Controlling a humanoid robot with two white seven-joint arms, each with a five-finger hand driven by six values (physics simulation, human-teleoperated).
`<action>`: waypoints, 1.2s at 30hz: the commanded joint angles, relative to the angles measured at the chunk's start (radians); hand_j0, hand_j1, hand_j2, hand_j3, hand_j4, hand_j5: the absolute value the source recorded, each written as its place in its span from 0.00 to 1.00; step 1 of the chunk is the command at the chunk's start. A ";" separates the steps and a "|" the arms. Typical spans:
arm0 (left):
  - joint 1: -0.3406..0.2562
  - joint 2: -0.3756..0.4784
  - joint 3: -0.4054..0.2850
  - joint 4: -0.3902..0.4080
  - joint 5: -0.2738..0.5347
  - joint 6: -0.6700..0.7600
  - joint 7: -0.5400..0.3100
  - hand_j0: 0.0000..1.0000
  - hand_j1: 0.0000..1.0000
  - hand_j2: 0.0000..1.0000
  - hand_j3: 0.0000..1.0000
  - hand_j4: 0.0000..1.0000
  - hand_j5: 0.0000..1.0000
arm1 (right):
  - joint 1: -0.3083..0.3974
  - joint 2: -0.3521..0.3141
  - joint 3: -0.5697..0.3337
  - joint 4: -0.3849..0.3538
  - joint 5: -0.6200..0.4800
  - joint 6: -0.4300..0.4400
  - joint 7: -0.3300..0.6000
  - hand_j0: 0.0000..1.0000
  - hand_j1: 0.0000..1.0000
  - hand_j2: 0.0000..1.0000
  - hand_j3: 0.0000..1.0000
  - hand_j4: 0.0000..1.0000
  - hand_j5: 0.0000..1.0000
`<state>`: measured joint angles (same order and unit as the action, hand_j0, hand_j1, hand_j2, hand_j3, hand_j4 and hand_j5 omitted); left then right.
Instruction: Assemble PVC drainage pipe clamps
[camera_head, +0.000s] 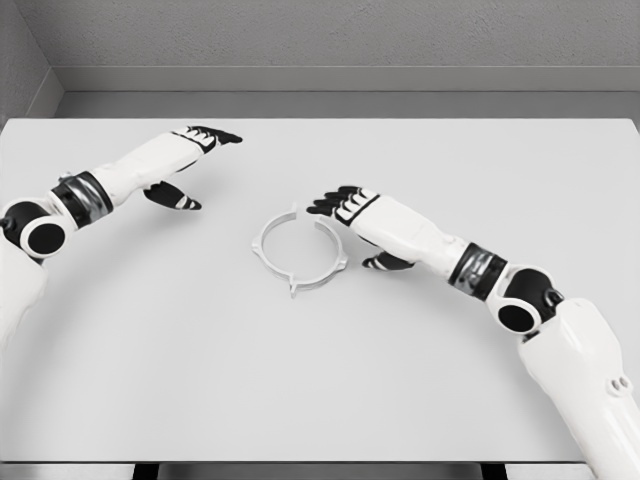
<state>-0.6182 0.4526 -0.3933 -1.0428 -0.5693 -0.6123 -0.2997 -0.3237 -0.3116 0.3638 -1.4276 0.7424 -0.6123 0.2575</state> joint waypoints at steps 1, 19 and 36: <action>-0.005 -0.011 -0.006 0.012 0.006 0.001 0.001 1.00 1.00 1.00 1.00 1.00 1.00 | 0.000 -0.018 0.000 -0.042 -0.009 0.001 -0.001 1.00 1.00 1.00 1.00 1.00 1.00; -0.040 -0.084 -0.021 0.058 0.005 0.001 0.001 1.00 1.00 1.00 1.00 1.00 1.00 | 0.276 -0.299 -0.456 -0.317 -0.324 0.001 -0.001 1.00 1.00 1.00 1.00 1.00 1.00; -0.058 -0.180 -0.021 0.144 -0.001 0.001 -0.001 1.00 1.00 1.00 1.00 1.00 1.00 | 0.311 -0.380 -0.467 -0.215 -0.331 0.001 0.005 1.00 1.00 1.00 1.00 1.00 1.00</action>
<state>-0.6765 0.2792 -0.4156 -0.8993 -0.5767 -0.6124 -0.3012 -0.0138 -0.6904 -0.1023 -1.6468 0.4189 -0.6123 0.2629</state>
